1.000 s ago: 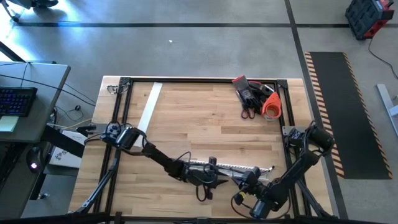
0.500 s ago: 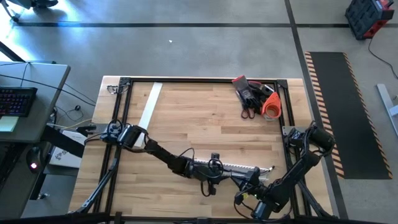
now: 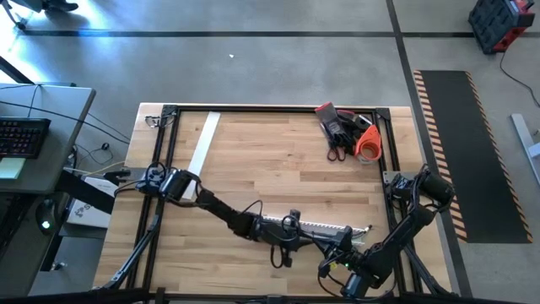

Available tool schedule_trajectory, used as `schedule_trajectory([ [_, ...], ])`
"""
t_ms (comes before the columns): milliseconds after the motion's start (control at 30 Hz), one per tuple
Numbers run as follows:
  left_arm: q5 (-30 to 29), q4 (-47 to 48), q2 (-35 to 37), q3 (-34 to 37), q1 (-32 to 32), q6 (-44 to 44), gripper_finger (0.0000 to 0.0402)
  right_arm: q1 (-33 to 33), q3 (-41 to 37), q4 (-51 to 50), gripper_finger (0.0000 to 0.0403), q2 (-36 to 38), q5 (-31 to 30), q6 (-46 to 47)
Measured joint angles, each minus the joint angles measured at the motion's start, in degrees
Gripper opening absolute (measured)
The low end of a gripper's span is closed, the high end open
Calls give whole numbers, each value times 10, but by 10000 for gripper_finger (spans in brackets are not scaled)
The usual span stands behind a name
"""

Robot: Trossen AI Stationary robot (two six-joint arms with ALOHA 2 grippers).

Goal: Ziptie cables
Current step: Put the colored ziptied cable into the white cable duct

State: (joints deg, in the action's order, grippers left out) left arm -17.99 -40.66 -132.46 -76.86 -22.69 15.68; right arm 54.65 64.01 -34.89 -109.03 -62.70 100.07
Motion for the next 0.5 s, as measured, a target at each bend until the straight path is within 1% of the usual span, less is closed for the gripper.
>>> schedule_trajectory([
  [100, 10, 0, 0, 0, 3, 0, 4, 0, 0, 0, 0, 0, 0, 0],
  [300, 48, 0, 0, 0, 10, 0, 1, 0, 0, 0, 0, 0, 0, -5],
  [400, 54, 4, 0, 0, 11, 3, 0, 0, 0, 0, 0, 0, 2, -28],
  [500, 54, 7, 0, 0, 11, 5, 0, 1, 0, -7, 3, 2, 7, -72],
])
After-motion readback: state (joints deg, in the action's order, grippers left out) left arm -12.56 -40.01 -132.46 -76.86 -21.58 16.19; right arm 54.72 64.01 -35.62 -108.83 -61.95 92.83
